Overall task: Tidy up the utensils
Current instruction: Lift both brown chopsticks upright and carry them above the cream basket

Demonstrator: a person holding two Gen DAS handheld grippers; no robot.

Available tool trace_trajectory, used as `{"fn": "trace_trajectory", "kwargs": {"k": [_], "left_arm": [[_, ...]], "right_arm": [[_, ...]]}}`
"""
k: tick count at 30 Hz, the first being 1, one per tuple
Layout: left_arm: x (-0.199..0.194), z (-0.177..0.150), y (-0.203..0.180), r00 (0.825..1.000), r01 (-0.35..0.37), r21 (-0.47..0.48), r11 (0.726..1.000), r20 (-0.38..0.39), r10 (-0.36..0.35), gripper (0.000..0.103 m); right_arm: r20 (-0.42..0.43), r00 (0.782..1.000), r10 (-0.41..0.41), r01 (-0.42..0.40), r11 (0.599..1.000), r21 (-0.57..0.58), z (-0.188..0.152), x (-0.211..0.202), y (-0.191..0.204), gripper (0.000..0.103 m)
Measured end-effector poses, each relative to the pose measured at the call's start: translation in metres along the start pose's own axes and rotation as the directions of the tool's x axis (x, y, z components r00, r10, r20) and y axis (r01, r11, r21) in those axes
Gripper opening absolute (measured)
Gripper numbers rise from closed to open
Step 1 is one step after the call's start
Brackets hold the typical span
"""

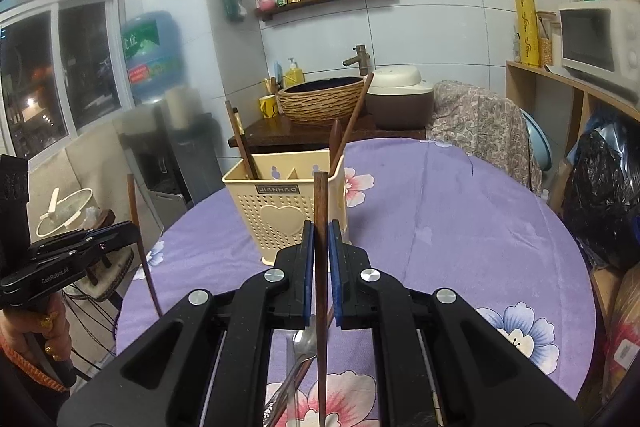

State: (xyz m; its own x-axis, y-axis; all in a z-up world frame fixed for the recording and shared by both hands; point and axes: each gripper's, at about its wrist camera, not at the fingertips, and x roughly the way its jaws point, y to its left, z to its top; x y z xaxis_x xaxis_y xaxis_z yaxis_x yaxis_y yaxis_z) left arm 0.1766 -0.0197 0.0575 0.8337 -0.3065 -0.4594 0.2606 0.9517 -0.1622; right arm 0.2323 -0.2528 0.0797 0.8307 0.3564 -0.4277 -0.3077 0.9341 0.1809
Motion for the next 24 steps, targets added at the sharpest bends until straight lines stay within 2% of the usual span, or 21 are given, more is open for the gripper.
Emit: {"fn": "trace_trajectory", "kwargs": {"k": [8,24], "left_arm": [[-0.010,0.007,-0.001,0.999,-0.004,0.017,1.000,0.034,0.003,0.008],[-0.015,0.016,0.001,0.998,0.000,0.026,1.000,0.055,-0.002,0.008]], "right_arm": [[0.021,1.000,-0.003,0.004,0.999,-0.045,0.011,-0.011,0.013,0.008],[0.013,1.000,0.017,-0.016,0.999,-0.045,0.019,-0.009,0.012,0.008]]}}
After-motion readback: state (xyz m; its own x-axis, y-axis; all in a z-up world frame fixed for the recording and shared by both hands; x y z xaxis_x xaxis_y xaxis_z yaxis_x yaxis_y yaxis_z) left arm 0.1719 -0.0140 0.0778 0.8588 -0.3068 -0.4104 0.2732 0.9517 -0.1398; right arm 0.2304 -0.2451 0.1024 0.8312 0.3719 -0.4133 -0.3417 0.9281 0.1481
